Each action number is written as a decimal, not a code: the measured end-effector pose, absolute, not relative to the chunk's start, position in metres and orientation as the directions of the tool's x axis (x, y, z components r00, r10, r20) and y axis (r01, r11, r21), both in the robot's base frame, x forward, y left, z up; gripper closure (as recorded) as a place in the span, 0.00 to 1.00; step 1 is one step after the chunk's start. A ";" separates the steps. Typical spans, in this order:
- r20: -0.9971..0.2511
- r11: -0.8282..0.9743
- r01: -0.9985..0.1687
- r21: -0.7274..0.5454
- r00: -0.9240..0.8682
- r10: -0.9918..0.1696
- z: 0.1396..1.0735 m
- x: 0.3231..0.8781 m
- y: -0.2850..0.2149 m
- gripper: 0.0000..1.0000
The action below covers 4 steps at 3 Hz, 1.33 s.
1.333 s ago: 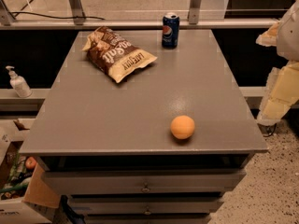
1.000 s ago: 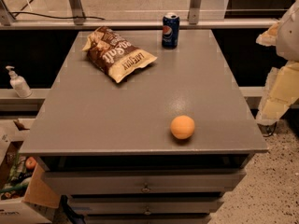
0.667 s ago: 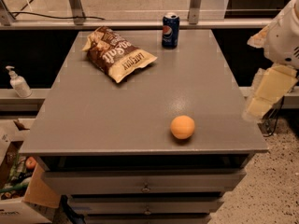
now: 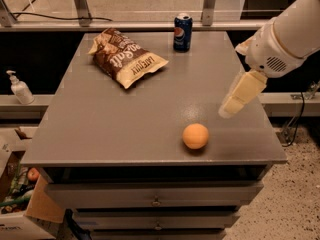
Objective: Pick brown chip bag
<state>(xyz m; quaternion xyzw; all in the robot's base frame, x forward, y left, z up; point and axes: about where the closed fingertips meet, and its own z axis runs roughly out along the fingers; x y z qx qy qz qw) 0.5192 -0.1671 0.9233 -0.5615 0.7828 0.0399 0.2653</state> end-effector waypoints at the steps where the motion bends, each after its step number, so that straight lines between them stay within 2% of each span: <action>1: -0.559 0.370 -0.906 -0.206 -0.201 -0.805 0.906 0.551 -0.145 0.00; 4: -0.764 0.328 -0.935 -0.133 -0.114 -0.635 0.889 0.612 -0.042 0.00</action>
Offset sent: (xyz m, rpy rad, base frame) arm 0.0944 0.0860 -0.0409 0.3595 -0.0420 0.0907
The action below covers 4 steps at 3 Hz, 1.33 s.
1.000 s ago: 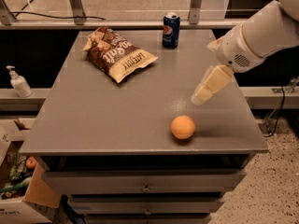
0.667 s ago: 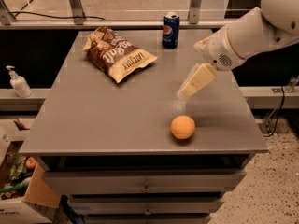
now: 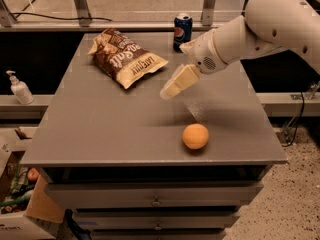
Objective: Pick brown chip bag
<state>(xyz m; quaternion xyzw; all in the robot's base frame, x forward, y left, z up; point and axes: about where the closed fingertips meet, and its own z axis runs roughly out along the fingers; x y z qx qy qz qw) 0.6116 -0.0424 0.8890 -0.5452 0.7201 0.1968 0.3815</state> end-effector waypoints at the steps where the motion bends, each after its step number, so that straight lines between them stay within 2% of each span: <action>1: -0.764 0.328 -0.935 -0.133 -0.114 -0.635 0.889 0.612 -0.042 0.00; 4: -0.851 0.349 -0.925 -0.149 -0.060 -0.522 0.869 0.660 0.020 0.00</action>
Offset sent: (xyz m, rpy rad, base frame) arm 0.0197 0.0317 -0.0064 0.1077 -0.0477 -0.0259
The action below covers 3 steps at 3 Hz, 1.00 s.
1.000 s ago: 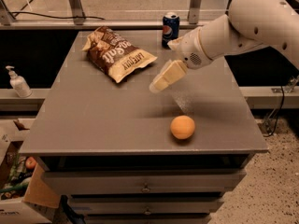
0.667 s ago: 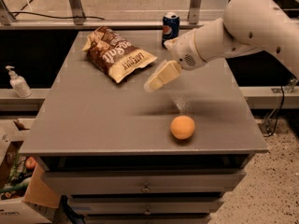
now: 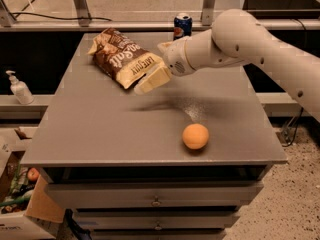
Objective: Pick brown chip bag
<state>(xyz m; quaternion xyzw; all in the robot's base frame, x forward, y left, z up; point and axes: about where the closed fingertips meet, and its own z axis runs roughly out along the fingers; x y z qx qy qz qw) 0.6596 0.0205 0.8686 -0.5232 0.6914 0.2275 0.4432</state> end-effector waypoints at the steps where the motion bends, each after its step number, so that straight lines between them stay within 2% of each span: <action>1: -0.861 0.348 -0.925 -0.154 -0.048 -0.507 0.855 0.685 0.036 0.00; 2: -0.869 0.358 -0.922 -0.148 -0.052 -0.493 0.841 0.712 0.051 0.00; 3: -0.876 0.374 -0.917 -0.137 -0.064 -0.478 0.833 0.733 0.064 0.16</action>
Offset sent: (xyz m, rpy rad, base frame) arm 0.0856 0.0423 -0.0423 0.0532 -0.0138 -0.0224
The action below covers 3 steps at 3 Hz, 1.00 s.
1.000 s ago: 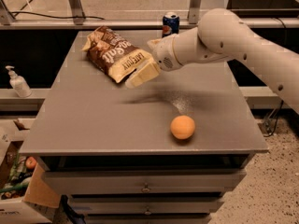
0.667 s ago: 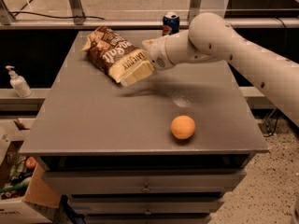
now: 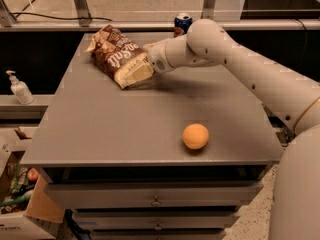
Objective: Pick brown chip bag
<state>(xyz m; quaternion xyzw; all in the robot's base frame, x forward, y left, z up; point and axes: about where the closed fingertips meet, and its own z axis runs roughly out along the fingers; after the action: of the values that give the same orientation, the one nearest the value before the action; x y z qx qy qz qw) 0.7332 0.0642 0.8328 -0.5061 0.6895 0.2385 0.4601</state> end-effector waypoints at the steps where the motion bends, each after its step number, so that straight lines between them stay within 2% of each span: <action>1: -0.881 0.385 -0.914 -0.131 -0.071 -0.468 0.828 0.743 0.070 0.40; 3: -0.896 0.406 -0.902 -0.146 -0.054 -0.441 0.842 0.745 0.062 0.87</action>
Offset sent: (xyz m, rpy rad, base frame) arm 0.0185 -0.0106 0.0013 0.0220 -0.0191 -0.0490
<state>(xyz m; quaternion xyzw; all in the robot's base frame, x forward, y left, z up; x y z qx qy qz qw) 0.7452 0.0621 0.8423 -0.4899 0.6856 0.2387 0.4828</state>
